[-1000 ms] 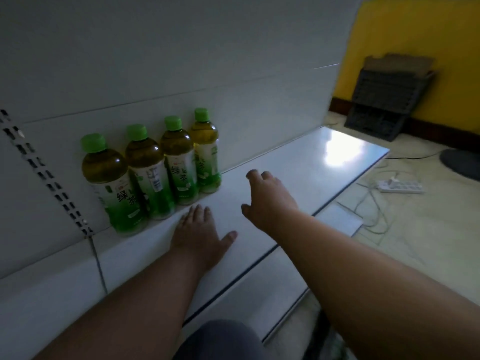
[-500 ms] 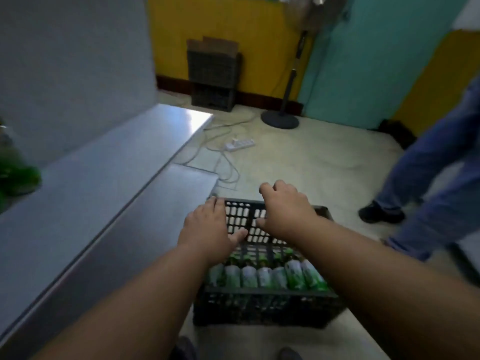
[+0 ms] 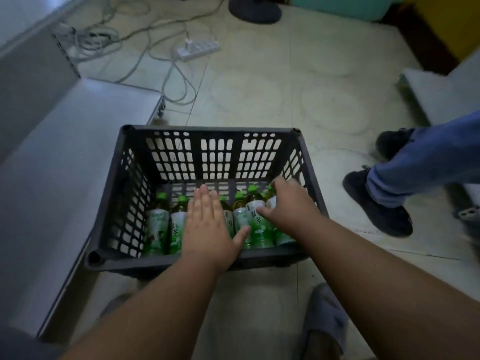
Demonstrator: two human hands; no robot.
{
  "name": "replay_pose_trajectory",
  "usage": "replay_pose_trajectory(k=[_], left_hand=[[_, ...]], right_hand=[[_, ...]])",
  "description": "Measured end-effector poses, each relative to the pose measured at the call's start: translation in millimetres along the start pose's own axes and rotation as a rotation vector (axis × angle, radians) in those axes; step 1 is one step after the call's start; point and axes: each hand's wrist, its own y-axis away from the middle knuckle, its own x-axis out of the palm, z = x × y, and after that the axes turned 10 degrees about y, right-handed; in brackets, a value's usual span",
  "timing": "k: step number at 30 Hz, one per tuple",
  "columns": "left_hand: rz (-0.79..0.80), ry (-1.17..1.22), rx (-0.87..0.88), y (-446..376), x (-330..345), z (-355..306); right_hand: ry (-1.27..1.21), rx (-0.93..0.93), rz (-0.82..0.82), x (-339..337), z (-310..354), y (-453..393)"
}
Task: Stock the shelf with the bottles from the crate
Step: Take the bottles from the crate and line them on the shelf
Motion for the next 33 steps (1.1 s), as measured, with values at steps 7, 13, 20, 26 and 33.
replay_pose_trajectory(k=[7, 13, 20, 26, 33], left_hand=[[0.039, 0.01, -0.042, -10, 16, 3], [0.064, -0.004, -0.04, -19, 10, 1], [0.105, 0.001, -0.045, -22, 9, 2], [0.091, -0.001, -0.031, -21, 11, 3], [0.091, 0.068, -0.03, -18, 9, 4]], right_hand=[[-0.069, 0.028, 0.153, 58, -3, -81], [0.064, 0.069, 0.367, 107, 2, -120], [0.211, 0.089, 0.372, 123, 9, -137], [-0.17, 0.074, 0.37, 115, 21, -120], [-0.438, -0.047, 0.132, 46, 19, -75]])
